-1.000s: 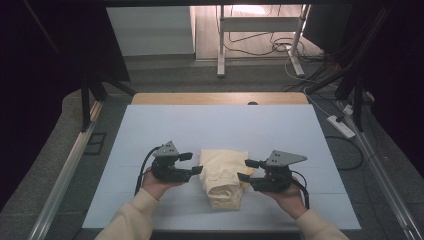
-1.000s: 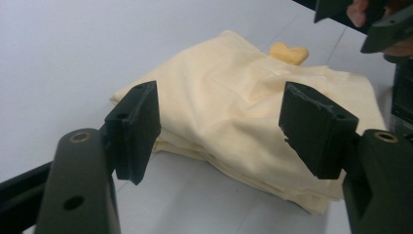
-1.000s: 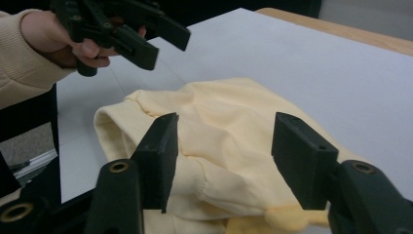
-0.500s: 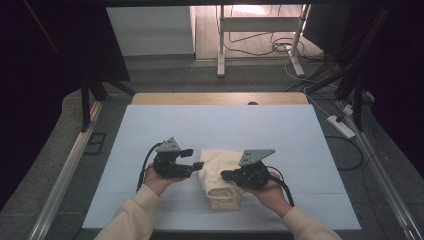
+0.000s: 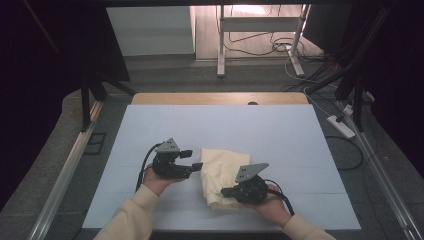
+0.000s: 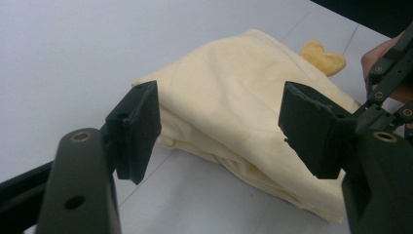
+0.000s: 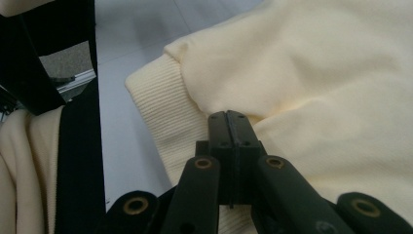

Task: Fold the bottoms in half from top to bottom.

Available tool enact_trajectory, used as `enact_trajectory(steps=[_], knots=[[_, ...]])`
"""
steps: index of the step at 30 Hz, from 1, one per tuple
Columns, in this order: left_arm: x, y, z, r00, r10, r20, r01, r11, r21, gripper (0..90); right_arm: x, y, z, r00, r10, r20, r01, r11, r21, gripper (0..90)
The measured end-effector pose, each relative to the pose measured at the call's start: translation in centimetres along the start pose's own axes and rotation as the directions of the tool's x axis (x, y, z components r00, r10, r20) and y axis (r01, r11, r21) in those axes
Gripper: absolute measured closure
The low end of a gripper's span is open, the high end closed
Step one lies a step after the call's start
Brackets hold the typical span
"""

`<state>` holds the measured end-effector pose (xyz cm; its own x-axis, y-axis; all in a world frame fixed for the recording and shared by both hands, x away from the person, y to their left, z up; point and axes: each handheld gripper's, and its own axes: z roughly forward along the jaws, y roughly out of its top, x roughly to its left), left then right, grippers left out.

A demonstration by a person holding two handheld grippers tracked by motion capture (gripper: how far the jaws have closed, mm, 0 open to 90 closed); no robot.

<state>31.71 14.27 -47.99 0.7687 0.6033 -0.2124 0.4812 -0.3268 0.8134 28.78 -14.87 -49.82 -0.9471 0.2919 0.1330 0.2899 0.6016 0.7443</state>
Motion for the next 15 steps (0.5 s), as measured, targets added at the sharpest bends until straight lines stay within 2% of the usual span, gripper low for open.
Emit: enact_trajectory(steps=[6, 8, 10, 12, 15], knots=[[0.0, -0.1, 0.1, 1.0000, 0.007, -0.007, -0.007, 1.0000, 0.002, 32.0, -0.1, -0.4, -0.1, 0.9999, 0.010, -0.012, -0.011, 1.000, -0.027, 89.8], [0.0, -0.1, 0.1, 0.9999, 0.009, -0.007, -0.009, 1.0000, 0.000, 31.9, -0.2, -0.4, -0.3, 1.0000, 0.005, -0.006, -0.005, 0.999, -0.050, 89.7], [-0.1, -0.1, 0.0, 0.9999, 0.012, -0.008, -0.012, 0.9999, -0.005, 31.7, -0.3, -0.1, -0.9, 0.9997, 0.025, -0.002, -0.025, 0.995, -0.092, 89.7], [-0.2, -0.1, -0.1, 0.9998, 0.014, -0.010, -0.014, 0.9998, -0.011, 31.4, -0.5, 0.1, -1.6, 0.9994, 0.034, 0.009, -0.032, 0.992, -0.123, 89.7], [-0.3, -0.1, -0.4, 0.9998, 0.015, -0.010, -0.016, 0.9997, -0.017, 30.7, -0.9, 0.4, -3.2, 0.9974, 0.043, 0.058, -0.032, 0.983, -0.179, 89.7]])
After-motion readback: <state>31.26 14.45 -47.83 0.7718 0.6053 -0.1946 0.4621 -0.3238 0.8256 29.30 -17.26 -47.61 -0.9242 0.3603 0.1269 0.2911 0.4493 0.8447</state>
